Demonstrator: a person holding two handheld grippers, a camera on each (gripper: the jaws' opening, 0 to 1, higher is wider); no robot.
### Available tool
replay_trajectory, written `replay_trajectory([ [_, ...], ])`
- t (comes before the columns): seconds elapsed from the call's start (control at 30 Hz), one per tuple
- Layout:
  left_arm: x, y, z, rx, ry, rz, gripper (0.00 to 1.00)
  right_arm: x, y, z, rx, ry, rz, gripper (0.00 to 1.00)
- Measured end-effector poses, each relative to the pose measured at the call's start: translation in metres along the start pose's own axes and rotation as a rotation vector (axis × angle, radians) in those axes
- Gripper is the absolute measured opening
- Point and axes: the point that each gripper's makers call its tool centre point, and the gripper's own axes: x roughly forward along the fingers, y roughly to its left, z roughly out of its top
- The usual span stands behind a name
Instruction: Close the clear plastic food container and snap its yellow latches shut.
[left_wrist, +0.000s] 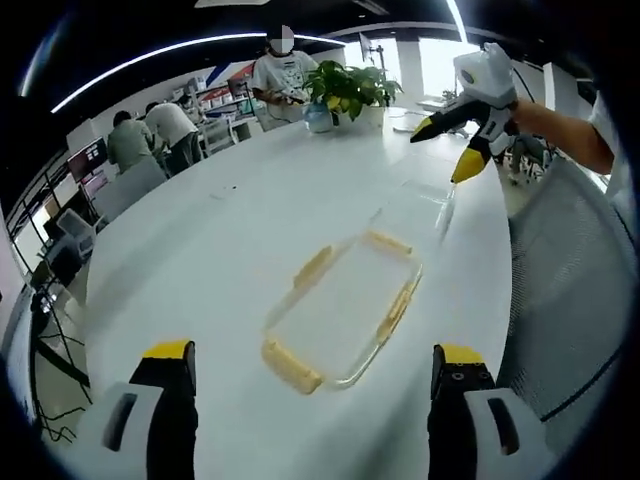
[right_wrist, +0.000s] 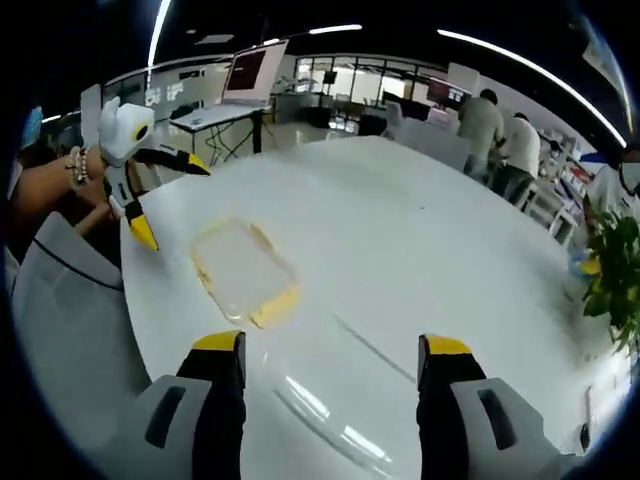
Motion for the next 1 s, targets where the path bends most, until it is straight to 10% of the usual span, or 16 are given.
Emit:
replay_trajectory([
  [0.43, 0.010, 0.007, -0.017, 0.142, 0.098, -0.156, 0.92, 0.025, 0.030, 0.007, -0.303, 0.062, 0.173, 0.67],
  [1.0, 0.023, 0.009, -0.027, 0.264, 0.213, -0.247, 0.83, 0.055, 0.051, 0.005, -0.457, 0.145, 0.326, 0.63],
])
